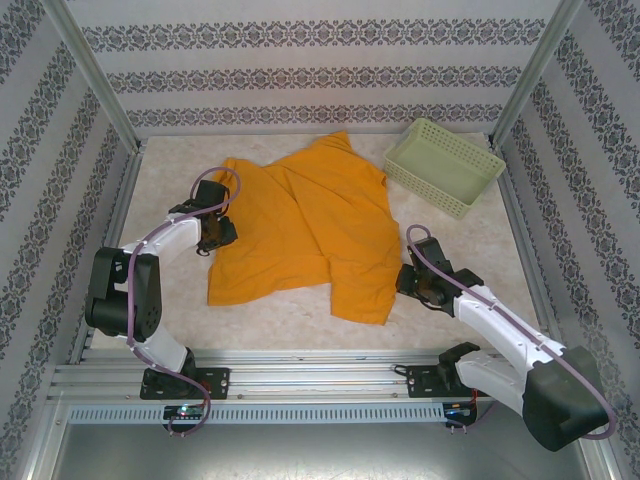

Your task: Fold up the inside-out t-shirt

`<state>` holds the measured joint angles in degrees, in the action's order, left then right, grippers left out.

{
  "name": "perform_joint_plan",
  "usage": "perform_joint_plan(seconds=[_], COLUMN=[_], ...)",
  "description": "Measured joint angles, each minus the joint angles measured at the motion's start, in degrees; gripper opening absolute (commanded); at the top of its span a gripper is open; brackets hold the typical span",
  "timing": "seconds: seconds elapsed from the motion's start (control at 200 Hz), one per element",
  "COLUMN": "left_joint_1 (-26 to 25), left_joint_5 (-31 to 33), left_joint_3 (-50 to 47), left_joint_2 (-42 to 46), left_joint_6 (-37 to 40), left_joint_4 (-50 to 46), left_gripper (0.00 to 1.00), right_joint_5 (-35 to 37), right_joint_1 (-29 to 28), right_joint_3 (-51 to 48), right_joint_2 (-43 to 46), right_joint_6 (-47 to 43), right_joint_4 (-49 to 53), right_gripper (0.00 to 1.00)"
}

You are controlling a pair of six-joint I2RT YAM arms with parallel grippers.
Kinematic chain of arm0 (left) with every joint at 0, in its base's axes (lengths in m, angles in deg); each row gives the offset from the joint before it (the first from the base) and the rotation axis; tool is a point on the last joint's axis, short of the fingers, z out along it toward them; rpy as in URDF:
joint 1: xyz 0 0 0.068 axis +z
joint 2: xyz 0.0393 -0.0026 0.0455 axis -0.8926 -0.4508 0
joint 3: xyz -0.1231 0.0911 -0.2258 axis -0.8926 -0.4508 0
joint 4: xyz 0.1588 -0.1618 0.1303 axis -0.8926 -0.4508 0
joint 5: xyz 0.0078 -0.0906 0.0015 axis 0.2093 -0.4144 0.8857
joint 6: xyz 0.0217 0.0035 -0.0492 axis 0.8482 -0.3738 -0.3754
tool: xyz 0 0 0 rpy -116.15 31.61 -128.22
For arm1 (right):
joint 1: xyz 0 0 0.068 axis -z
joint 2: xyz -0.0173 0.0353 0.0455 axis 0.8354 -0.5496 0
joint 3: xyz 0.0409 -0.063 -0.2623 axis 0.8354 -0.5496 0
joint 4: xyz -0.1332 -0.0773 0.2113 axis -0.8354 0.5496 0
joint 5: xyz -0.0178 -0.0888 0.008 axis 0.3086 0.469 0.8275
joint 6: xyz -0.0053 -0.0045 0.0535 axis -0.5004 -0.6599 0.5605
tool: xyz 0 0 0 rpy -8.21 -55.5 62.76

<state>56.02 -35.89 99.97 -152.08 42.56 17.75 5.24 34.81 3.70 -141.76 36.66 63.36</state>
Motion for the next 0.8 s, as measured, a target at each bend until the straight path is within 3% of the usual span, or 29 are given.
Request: perform_joint_plan(seconds=[0.16,0.435,0.52,0.654,0.799], left_joint_1=[0.0,0.0,0.0,0.0,0.0], left_joint_5=[-0.59,-1.95,-2.32,-3.13,-2.71], left_joint_3=[0.0,-1.22,-1.95,-3.34,-3.8], left_joint_2=[0.0,5.51,10.27,17.4,23.47], left_joint_6=[-0.15,-0.68,-1.16,-1.99,-2.23], left_joint_4=[0.0,0.04,0.07,0.42,0.22], left_gripper=[0.0,0.0,0.0,0.0,0.0], right_joint_5=[-0.02,-3.72,-4.68,-4.81,-3.91], right_joint_1=[0.0,0.0,-0.02,0.0,1.7], right_joint_3=[0.0,-0.42,-0.61,-0.61,0.48], right_joint_2=[0.04,-3.23,-4.42,-4.81,-2.69], right_joint_6=[0.0,0.09,0.11,-0.26,-1.42], right_joint_4=[-0.07,-2.75,-3.56,-3.93,-1.01], right_gripper=[0.21,0.27,0.22,0.0,0.0])
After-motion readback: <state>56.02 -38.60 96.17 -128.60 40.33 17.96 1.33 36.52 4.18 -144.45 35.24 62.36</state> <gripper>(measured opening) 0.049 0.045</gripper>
